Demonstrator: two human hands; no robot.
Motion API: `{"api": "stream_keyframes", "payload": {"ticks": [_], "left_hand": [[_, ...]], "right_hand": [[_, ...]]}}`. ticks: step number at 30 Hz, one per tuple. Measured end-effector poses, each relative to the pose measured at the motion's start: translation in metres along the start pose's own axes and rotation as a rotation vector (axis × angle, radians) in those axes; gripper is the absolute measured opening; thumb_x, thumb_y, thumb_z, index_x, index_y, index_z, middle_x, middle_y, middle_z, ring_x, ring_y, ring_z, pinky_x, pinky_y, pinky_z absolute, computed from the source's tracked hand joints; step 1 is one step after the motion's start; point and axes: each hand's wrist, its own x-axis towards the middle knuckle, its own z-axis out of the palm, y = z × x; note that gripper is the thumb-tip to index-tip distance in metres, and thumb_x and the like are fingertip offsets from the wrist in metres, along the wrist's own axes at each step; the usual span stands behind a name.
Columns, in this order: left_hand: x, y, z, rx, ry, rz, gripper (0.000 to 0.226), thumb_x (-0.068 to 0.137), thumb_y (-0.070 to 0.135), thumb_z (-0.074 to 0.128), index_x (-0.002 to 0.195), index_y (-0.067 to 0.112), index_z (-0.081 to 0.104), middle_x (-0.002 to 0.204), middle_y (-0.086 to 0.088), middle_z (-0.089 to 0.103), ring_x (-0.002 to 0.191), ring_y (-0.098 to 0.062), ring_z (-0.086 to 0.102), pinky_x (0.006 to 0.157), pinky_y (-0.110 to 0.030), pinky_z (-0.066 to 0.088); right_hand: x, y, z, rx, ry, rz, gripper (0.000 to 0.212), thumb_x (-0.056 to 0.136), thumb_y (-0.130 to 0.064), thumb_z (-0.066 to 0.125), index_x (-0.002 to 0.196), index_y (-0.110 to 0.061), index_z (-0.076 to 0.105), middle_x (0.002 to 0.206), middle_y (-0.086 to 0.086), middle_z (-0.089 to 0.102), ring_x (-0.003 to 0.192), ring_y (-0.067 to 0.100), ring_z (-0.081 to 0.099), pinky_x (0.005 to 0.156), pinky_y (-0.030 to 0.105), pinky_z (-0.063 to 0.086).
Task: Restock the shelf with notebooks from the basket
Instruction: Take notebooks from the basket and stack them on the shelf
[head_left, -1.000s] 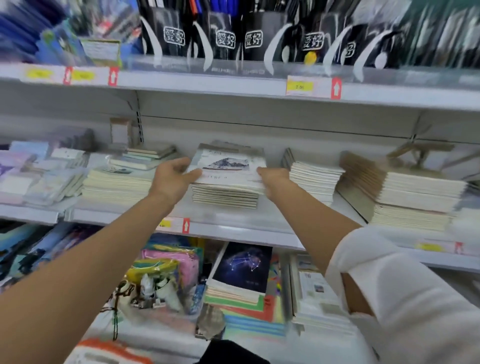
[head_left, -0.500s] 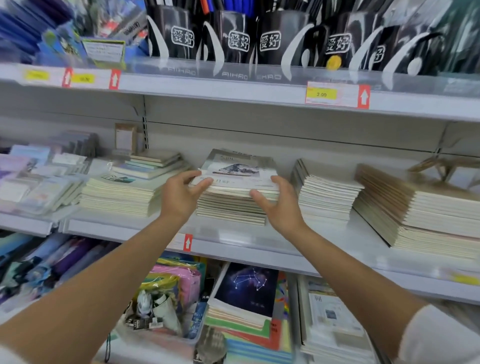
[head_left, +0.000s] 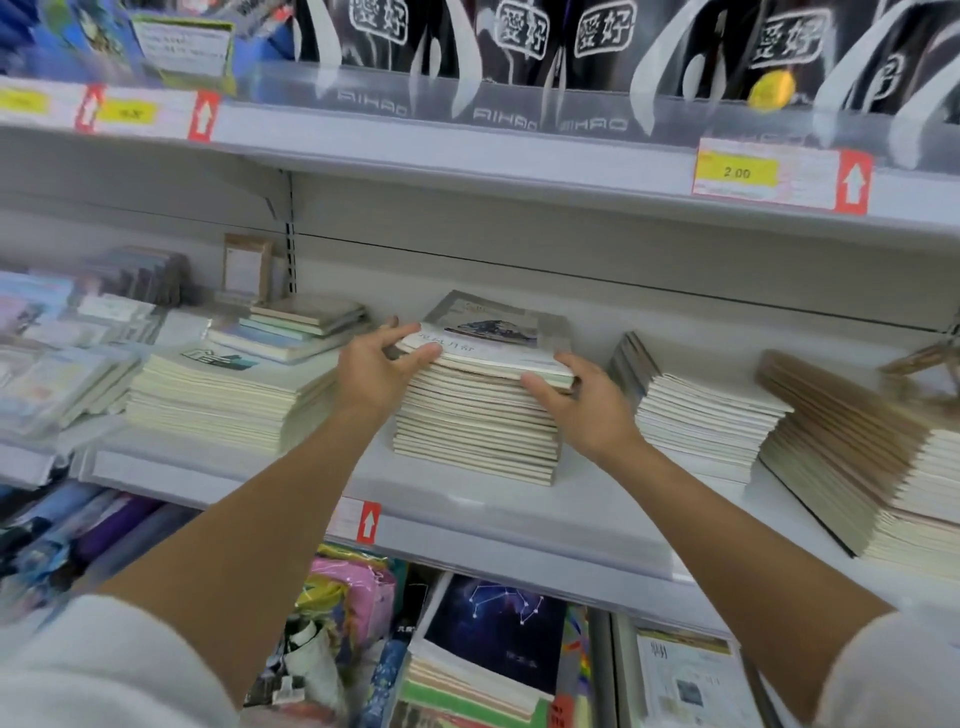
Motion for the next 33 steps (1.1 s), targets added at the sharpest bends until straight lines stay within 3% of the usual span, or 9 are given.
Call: {"api": "stream_keyframes", "payload": {"ticks": [3,5,7,10,17,23,28,30,33], "left_hand": [[0.002,-0.006,0.007,-0.062,0.055,-0.004,0.052,0.073,0.04,0.079,0.12,0.02,0.068,0.101,-0.007,0.071,0.085,-0.028,0.061,0.078,-0.023,0.05],[0.006,-0.01,0.007,-0.092,0.045,-0.034,0.052,0.073,0.041,0.079,0.12,0.022,0.068,0.066,0.006,0.054,0.066,-0.013,0.049,0.067,-0.015,0.043],[0.011,-0.014,0.008,-0.165,0.022,-0.076,0.049,0.075,0.037,0.079,0.121,0.022,0.067,0.062,0.009,0.05,0.061,-0.002,0.049,0.065,-0.01,0.042],[0.013,-0.018,0.011,-0.333,0.013,-0.142,0.048,0.08,0.025,0.077,0.125,0.015,0.064,0.088,0.009,0.072,0.068,0.009,0.065,0.064,-0.003,0.047],[0.013,-0.016,0.012,-0.36,-0.035,-0.166,0.051,0.084,0.021,0.073,0.132,0.014,0.058,0.109,-0.002,0.071,0.09,-0.002,0.069,0.076,-0.011,0.052],[-0.01,0.011,-0.006,-0.384,-0.054,-0.232,0.055,0.096,0.0,0.052,0.148,0.004,0.034,0.145,-0.015,0.044,0.126,-0.027,0.05,0.104,-0.034,0.043],[-0.058,0.01,-0.053,-0.097,0.15,-0.221,0.005,0.091,0.009,0.058,0.089,0.012,0.055,0.094,-0.018,0.063,0.075,-0.025,0.054,0.076,-0.038,0.049],[-0.08,0.001,-0.081,0.071,0.258,-0.211,0.024,0.087,0.009,0.056,0.071,0.019,0.042,0.072,-0.005,0.053,0.063,-0.023,0.047,0.061,-0.034,0.041],[-0.113,-0.017,-0.13,0.202,0.283,-0.286,0.027,0.083,0.004,0.052,0.065,0.017,0.037,0.062,-0.001,0.04,0.057,-0.021,0.036,0.051,-0.03,0.029]], "right_hand": [[0.003,0.002,0.001,-0.01,0.046,0.024,0.076,0.075,-0.075,0.056,0.137,-0.031,0.051,0.093,-0.007,0.061,0.105,0.018,0.059,0.096,0.037,0.049],[0.004,0.004,0.003,-0.042,0.09,0.004,0.076,0.073,-0.077,0.054,0.134,-0.031,0.055,0.083,-0.009,0.059,0.098,0.018,0.06,0.094,0.038,0.05],[0.007,0.006,0.003,-0.035,0.094,-0.004,0.074,0.072,-0.076,0.056,0.131,-0.032,0.058,0.084,-0.01,0.059,0.097,0.016,0.059,0.093,0.036,0.05],[0.012,0.008,-0.001,0.132,0.012,0.037,0.068,0.072,-0.067,0.066,0.129,-0.031,0.06,0.096,-0.012,0.059,0.097,0.011,0.056,0.088,0.025,0.045],[0.016,0.01,-0.003,0.285,-0.093,0.056,0.067,0.078,-0.053,0.071,0.137,-0.025,0.054,0.122,0.001,0.061,0.108,0.012,0.054,0.084,0.016,0.04],[0.016,-0.013,-0.018,-0.252,-0.18,0.062,0.064,0.088,-0.06,0.054,0.144,-0.032,0.041,0.16,0.01,0.013,0.146,0.032,0.019,0.118,0.05,0.018],[-0.033,-0.05,0.008,-0.383,0.082,-0.354,0.046,0.09,-0.036,0.058,0.134,-0.021,0.052,0.156,0.007,0.023,0.135,0.026,0.034,0.113,0.042,0.025],[-0.064,-0.072,0.031,-0.282,0.04,-0.453,0.039,0.087,-0.031,0.061,0.124,-0.019,0.057,0.149,0.001,0.031,0.112,0.02,0.053,0.092,0.036,0.046],[-0.112,-0.108,0.075,-0.194,-0.097,-0.537,0.025,0.088,-0.029,0.06,0.111,-0.019,0.057,0.125,-0.004,0.044,0.08,0.018,0.059,0.065,0.033,0.048]]}}
